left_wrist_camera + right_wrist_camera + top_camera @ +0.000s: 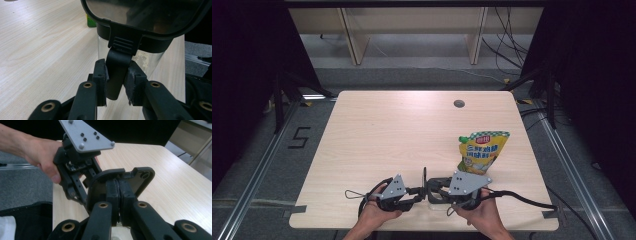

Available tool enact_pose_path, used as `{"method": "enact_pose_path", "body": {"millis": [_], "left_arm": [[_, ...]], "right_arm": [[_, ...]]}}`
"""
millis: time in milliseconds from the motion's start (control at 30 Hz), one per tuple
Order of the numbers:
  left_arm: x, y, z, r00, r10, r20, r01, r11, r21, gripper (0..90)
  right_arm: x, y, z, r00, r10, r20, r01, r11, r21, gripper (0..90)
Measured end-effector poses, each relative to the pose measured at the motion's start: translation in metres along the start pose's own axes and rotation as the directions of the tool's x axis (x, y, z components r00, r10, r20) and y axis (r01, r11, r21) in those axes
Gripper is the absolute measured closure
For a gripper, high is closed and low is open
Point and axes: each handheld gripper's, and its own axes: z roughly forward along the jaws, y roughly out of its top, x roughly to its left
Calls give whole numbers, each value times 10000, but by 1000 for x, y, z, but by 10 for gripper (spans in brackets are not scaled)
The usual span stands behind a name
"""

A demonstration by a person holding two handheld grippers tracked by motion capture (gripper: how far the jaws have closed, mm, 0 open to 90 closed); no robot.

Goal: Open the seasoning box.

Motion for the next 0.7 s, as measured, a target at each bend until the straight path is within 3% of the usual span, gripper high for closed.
{"method": "enact_pose_path", "body": {"millis": [100,133,167,300,367,433,500,567,667,700], "left_arm": [[0,0,0,10000,-50,-27,50,10000,39,717],[0,1,1,9998,169,-73,-170,9998,-52,718],[-1,0,1,9999,-21,-132,20,10000,-60,718],[-3,1,1,9997,-120,-210,120,9999,-16,718],[-2,1,1,9998,47,-182,-47,10000,12,718],[-4,1,2,9991,-139,-398,141,9999,35,718],[-4,3,2,9990,128,-419,-122,9998,137,718],[-5,2,3,9989,-167,-433,169,9998,40,718],[-4,2,3,9984,-69,-558,81,9997,210,718],[-5,2,4,9980,-264,-578,271,9996,112,718]], "right_arm": [[1,2,2,10000,49,-64,-49,10000,53,887],[1,3,6,9999,-131,-38,131,9999,7,887],[2,4,7,9999,-120,-55,121,9999,30,887],[1,4,12,9998,-9,-197,7,10000,-65,887],[0,4,14,9997,15,-260,-17,10000,-88,887],[0,4,15,9995,80,-304,-84,9999,-137,887],[0,3,17,9993,75,-367,-82,9998,-202,887],[0,3,18,9991,145,-408,-152,9997,-170,887],[-1,2,20,9988,190,-448,-200,9996,-206,886],[-1,2,22,9988,210,-445,-223,9993,-287,878]]}}
